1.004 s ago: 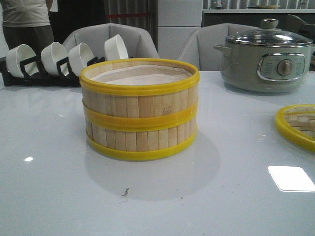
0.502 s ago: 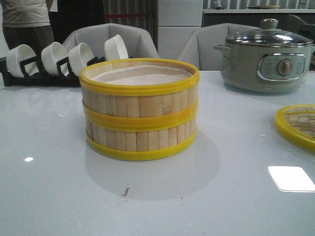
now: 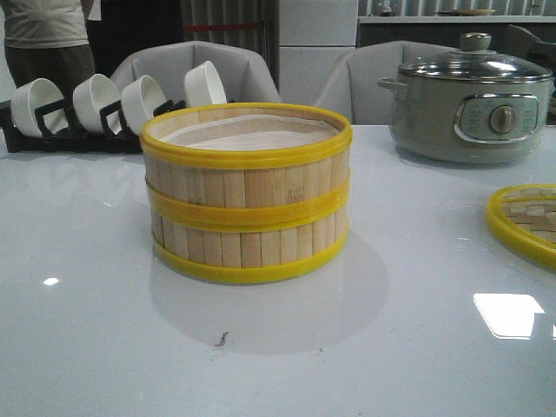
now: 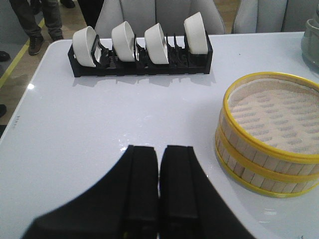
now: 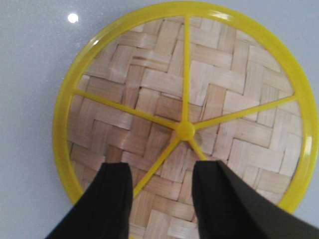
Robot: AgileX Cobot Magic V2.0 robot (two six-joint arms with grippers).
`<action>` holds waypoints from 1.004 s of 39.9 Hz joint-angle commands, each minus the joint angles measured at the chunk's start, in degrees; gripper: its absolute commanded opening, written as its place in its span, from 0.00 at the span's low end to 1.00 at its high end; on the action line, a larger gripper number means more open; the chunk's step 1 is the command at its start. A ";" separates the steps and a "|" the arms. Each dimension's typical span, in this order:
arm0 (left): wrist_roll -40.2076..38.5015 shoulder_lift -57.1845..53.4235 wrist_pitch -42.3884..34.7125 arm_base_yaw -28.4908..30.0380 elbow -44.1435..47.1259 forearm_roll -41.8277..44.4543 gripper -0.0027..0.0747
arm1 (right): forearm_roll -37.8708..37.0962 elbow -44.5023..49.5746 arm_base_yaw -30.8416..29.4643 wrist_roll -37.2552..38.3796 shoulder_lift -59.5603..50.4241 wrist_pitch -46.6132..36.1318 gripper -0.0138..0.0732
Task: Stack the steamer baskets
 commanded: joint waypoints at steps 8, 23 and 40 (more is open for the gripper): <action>-0.58 0.04 -4.72 -0.30 -1.56 0.61 0.15 | -1.39 -5.69 -1.86 -0.67 1.71 0.53 0.62; -0.58 0.04 -4.72 -0.30 -1.56 0.61 0.15 | -1.34 -8.42 -1.86 -0.67 5.93 0.98 0.62; -0.58 0.04 -4.72 -0.30 -1.56 0.61 0.15 | -1.34 -9.07 -1.86 -0.67 8.33 0.76 0.61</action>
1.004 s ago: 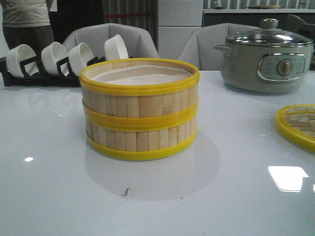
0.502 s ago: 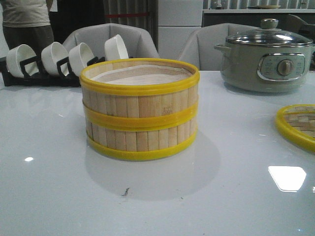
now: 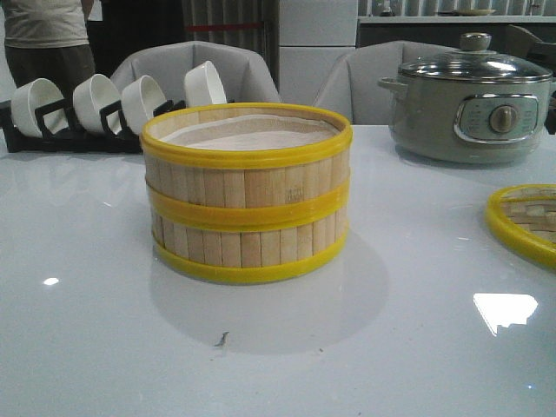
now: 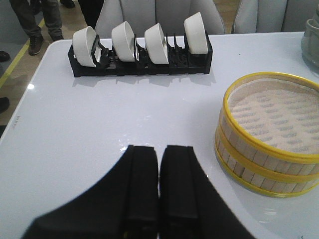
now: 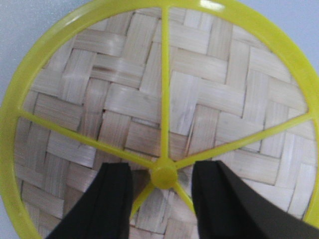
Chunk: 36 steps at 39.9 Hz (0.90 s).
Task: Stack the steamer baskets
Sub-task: 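Grasp the woven lid at its yellow center hub with the right gripper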
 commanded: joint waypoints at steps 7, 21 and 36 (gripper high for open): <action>-0.58 0.04 -4.72 -0.30 -1.56 0.61 0.15 | -0.66 -2.01 -0.41 -0.67 -2.14 -1.82 0.61; -0.58 0.04 -4.72 -0.30 -1.56 0.61 0.15 | -0.66 -2.01 -0.41 -0.67 -1.69 -1.95 0.61; -0.58 0.04 -4.72 -0.30 -1.56 0.61 0.15 | -0.66 -2.01 -0.41 -0.67 -1.17 -2.70 0.30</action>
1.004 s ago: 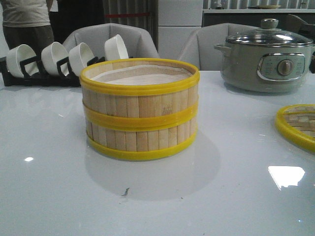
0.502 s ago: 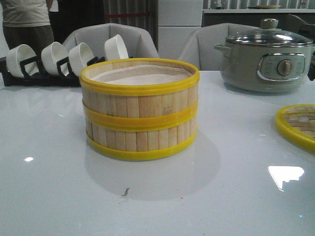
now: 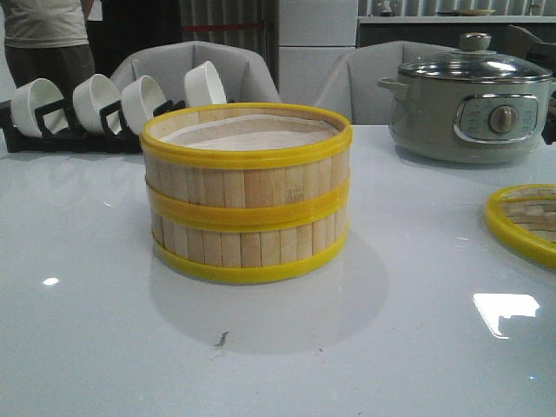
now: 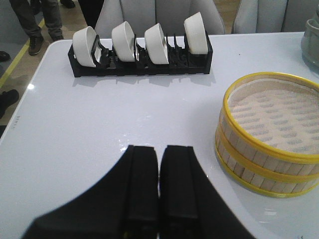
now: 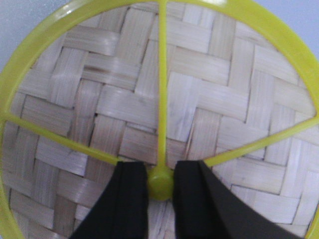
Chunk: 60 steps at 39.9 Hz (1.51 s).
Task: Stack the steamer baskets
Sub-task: 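Grasp the woven lid at its yellow center hub with the right gripper, then lift the lid with the right gripper and carry it over the stack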
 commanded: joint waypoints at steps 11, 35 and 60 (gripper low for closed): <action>-0.58 0.04 -4.72 -0.30 -1.56 0.61 0.15 | -0.52 -1.73 -0.25 -0.67 -3.30 -0.95 0.21; -0.58 0.04 -4.72 -0.30 -1.56 0.61 0.15 | -0.52 -26.53 18.49 -0.67 -9.00 17.45 0.21; -0.58 0.04 -4.72 -0.30 -1.56 0.61 0.15 | -0.58 -49.31 43.21 -0.67 4.80 22.08 0.21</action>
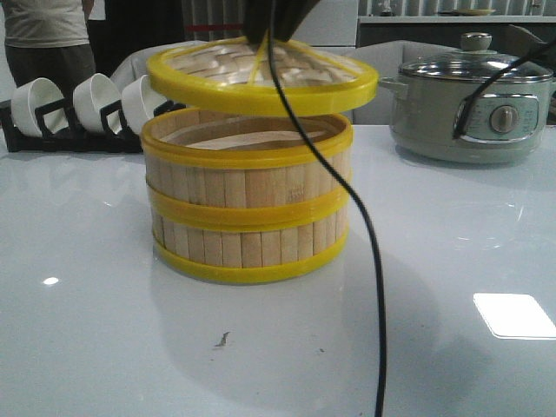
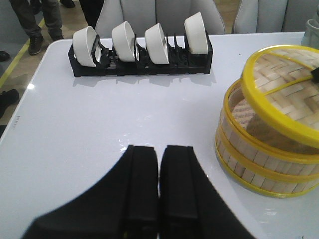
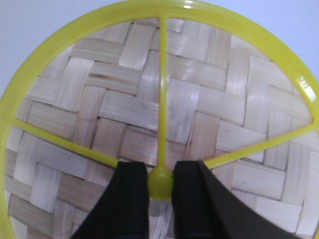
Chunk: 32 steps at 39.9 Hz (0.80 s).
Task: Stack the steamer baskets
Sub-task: 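Lift the lid with the right gripper and carry it over the stack, then lower the lid onto the top basket, open the right gripper, withdraw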
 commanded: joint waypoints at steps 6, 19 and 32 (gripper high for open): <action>-0.49 0.04 -4.72 -0.30 -1.56 0.61 0.15 | -0.59 -3.24 1.24 -0.67 -0.94 -3.91 0.21; -0.49 0.04 -4.72 -0.30 -1.56 0.61 0.15 | -2.53 -3.24 1.24 -0.67 0.64 -5.65 0.21; -0.49 0.04 -4.72 -0.30 -1.56 0.61 0.15 | -2.53 -3.24 1.24 -0.67 0.83 -5.93 0.21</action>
